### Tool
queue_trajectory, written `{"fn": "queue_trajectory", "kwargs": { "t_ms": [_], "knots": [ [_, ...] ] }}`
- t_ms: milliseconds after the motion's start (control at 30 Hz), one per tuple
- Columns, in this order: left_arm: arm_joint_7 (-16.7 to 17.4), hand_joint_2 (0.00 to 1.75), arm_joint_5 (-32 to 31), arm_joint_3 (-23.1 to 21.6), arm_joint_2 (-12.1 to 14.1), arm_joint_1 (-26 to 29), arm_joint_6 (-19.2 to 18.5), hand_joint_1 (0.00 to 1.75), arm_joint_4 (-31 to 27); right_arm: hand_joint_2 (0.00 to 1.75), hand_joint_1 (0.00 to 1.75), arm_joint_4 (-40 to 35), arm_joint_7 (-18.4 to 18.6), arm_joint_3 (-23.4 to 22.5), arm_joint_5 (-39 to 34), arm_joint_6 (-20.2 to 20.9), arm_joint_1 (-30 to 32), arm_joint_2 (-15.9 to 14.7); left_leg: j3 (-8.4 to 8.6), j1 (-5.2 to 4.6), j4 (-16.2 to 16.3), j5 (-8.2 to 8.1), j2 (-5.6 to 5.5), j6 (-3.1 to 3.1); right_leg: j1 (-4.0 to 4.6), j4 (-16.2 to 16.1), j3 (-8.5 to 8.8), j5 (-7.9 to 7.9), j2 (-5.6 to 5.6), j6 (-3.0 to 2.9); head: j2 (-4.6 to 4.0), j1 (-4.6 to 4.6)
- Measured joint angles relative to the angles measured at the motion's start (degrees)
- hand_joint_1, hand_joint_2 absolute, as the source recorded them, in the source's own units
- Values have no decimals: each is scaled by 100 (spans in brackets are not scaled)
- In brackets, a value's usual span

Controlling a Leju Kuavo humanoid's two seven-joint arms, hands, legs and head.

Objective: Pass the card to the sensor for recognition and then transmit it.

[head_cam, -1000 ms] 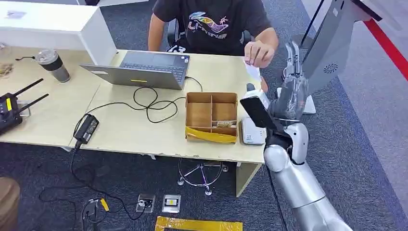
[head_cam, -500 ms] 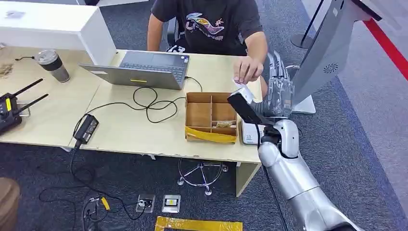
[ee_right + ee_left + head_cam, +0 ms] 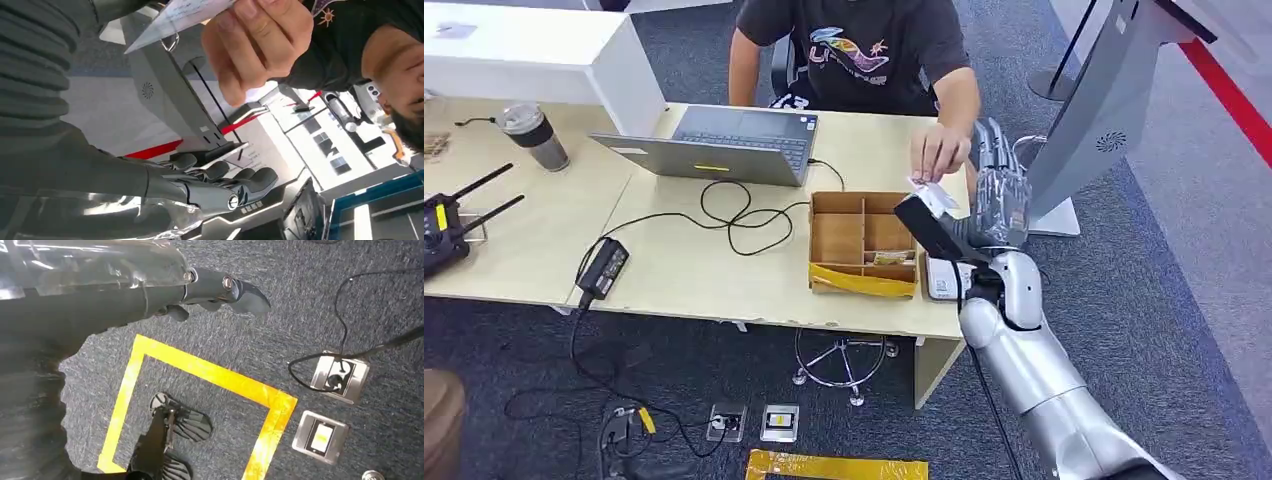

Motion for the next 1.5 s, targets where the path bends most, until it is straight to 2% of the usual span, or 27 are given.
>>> {"fn": "queue_trajectory", "kwargs": {
  "t_ms": [67,100,133,167,267,533,1067,1500],
  "knots": [
    [2,175,0,0,0,-3,0,0,0,175,19,0,7,0,0,0,0,-13,0,0,0,0,0,0,0,0,0,0,0,0,0,2],
    [2,175,0,0,0,-4,0,0,0,175,30,0,9,0,0,0,1,-17,0,0,0,0,0,0,0,0,0,0,0,0,0,0],
    [4,175,0,0,-2,-4,0,0,0,175,66,0,9,0,0,0,1,-22,0,0,0,0,0,0,0,0,0,0,0,0,0,0],
    [4,175,0,0,-2,-5,0,0,0,175,93,0,9,0,2,0,1,-28,0,0,0,0,0,0,0,0,-1,0,0,0,0,0],
    [4,175,-2,0,-4,-7,0,0,0,175,152,2,9,0,2,0,2,-44,0,0,0,0,1,0,0,0,-1,0,1,0,0,0],
    [4,175,-4,0,-17,-11,-2,0,0,175,175,0,7,0,9,-24,15,-76,-1,0,0,0,0,0,0,0,0,0,0,0,0,2],
    [7,175,83,0,-26,-22,42,0,0,175,175,116,-166,0,17,-184,16,-72,-1,0,0,0,0,0,0,0,1,0,0,0,0,2],
    [7,175,190,0,-20,-21,52,0,0,175,175,299,-155,0,11,-186,17,-59,-1,0,0,0,0,0,0,0,0,0,0,0,0,0]
  ]
}}
